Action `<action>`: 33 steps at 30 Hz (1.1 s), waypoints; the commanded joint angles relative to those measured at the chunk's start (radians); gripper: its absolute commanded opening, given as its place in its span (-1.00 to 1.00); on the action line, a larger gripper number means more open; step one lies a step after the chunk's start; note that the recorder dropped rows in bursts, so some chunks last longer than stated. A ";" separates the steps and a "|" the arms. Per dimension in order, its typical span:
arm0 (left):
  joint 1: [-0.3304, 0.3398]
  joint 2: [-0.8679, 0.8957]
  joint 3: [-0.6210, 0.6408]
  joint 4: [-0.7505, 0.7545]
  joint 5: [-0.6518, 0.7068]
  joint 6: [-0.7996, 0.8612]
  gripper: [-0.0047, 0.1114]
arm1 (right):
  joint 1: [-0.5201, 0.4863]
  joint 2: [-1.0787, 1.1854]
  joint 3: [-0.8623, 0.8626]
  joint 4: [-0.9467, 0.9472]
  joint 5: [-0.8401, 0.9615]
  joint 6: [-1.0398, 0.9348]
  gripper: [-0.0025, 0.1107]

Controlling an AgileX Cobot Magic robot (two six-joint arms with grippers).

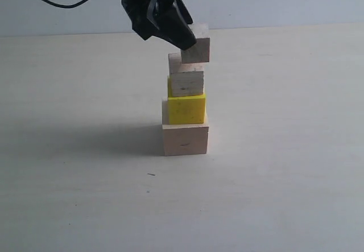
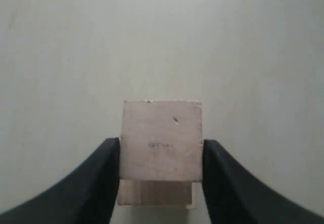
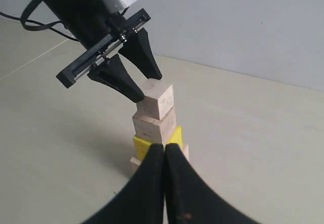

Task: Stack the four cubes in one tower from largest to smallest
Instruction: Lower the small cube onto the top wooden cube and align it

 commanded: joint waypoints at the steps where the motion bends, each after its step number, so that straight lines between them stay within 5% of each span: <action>1: -0.002 -0.004 -0.009 0.009 -0.009 0.004 -0.92 | -0.004 -0.005 0.005 -0.009 0.019 -0.008 -0.96; 33: 0.008 -0.004 -0.006 0.052 -0.001 -0.027 -0.92 | -0.004 -0.005 0.005 -0.009 0.019 -0.006 -0.96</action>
